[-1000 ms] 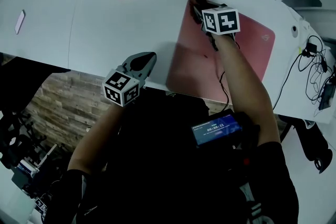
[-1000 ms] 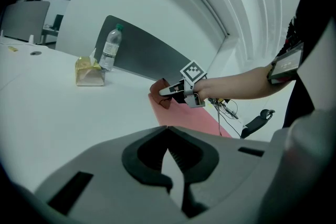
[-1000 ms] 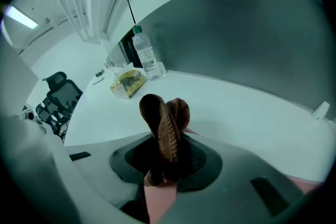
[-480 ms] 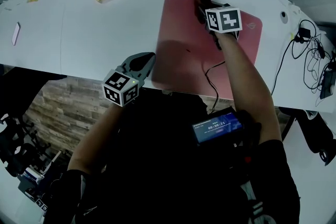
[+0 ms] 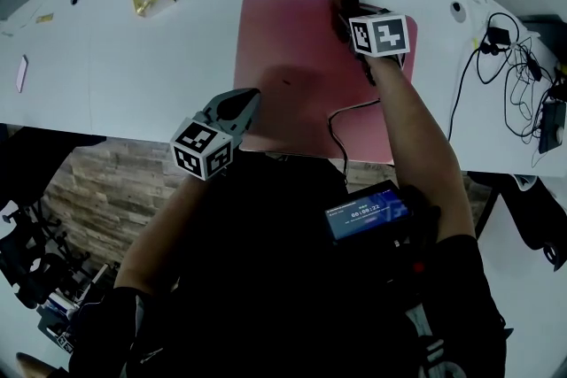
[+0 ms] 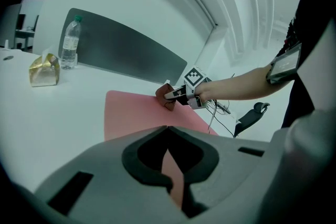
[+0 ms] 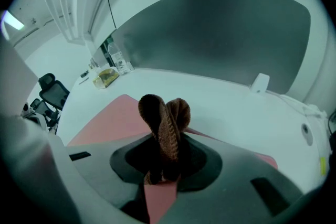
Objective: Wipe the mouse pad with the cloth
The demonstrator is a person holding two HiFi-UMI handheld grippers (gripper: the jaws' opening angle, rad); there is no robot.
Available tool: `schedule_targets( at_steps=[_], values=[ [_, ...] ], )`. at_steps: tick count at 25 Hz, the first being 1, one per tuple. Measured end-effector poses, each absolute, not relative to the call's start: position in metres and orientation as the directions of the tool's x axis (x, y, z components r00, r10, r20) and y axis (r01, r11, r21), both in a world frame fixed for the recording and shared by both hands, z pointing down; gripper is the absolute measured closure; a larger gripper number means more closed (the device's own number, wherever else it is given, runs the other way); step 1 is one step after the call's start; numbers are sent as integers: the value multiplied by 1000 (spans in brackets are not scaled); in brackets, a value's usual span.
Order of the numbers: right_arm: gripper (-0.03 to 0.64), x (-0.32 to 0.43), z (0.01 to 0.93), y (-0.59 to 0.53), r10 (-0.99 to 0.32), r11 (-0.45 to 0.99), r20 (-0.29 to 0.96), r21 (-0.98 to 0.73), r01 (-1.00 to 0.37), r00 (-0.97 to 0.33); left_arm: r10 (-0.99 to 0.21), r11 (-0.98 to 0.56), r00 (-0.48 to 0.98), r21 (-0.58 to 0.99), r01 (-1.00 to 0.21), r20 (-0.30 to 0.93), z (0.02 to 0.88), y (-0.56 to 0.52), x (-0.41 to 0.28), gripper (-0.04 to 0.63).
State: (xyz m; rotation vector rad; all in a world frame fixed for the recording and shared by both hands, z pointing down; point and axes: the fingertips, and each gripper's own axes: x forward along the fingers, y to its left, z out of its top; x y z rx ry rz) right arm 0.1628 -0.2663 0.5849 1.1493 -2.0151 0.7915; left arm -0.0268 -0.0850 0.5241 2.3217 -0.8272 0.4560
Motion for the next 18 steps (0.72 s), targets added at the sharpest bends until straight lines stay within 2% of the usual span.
schedule_targets(
  at_steps=[18],
  values=[
    [497,282,588,-251,-529,331,779,-176,-927,-336,-416,-646,749,411,-643,515,521,-75,53,588]
  ],
)
